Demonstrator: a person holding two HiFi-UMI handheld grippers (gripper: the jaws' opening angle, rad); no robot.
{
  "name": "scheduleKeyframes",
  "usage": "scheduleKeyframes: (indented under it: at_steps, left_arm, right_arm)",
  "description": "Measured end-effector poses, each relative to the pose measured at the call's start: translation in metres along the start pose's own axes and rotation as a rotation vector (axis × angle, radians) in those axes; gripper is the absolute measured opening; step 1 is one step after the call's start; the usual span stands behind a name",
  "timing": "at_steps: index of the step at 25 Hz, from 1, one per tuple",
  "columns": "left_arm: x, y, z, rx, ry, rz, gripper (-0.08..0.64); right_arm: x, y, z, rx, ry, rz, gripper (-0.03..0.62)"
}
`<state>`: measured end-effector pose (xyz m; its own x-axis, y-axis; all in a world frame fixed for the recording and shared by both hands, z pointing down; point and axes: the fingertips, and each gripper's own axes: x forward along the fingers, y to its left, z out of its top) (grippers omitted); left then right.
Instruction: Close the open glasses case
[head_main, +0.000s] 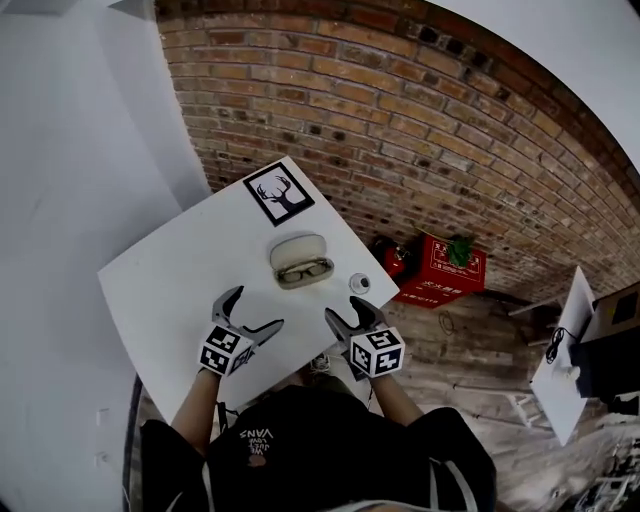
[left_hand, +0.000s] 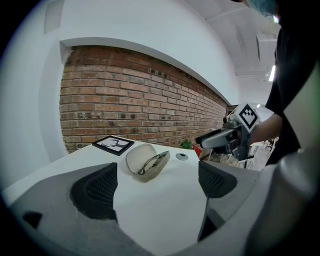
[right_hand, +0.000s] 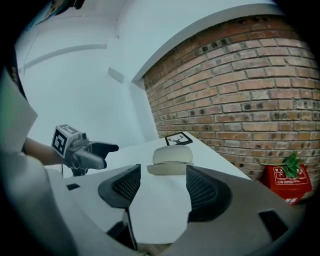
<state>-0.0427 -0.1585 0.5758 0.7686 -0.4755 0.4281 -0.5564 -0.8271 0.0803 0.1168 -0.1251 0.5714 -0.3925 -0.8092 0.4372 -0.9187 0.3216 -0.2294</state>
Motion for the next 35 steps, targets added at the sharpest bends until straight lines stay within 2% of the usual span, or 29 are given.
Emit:
scheduleKeyframes:
  at_steps: [10, 16, 24, 35]
  left_arm:
    - [0.063, 0.019, 0.005, 0.027, 0.069, -0.011, 0.516]
    - [0.088, 0.035, 0.006, 0.015, 0.097, -0.026, 0.532]
    - [0.113, 0.048, 0.004, -0.010, 0.110, -0.081, 0.541]
    - [0.144, 0.059, 0.004, -0.030, 0.154, -0.197, 0.563]
  right_arm:
    - [0.049, -0.044, 0.003, -0.008, 0.079, 0.091, 0.267]
    - [0.074, -0.058, 0.001, -0.029, 0.133, 0.153, 0.267]
    - [0.105, -0.059, -0.005, -0.066, 0.198, 0.247, 0.267]
    - [0.124, -0.063, -0.012, -0.052, 0.242, 0.302, 0.267]
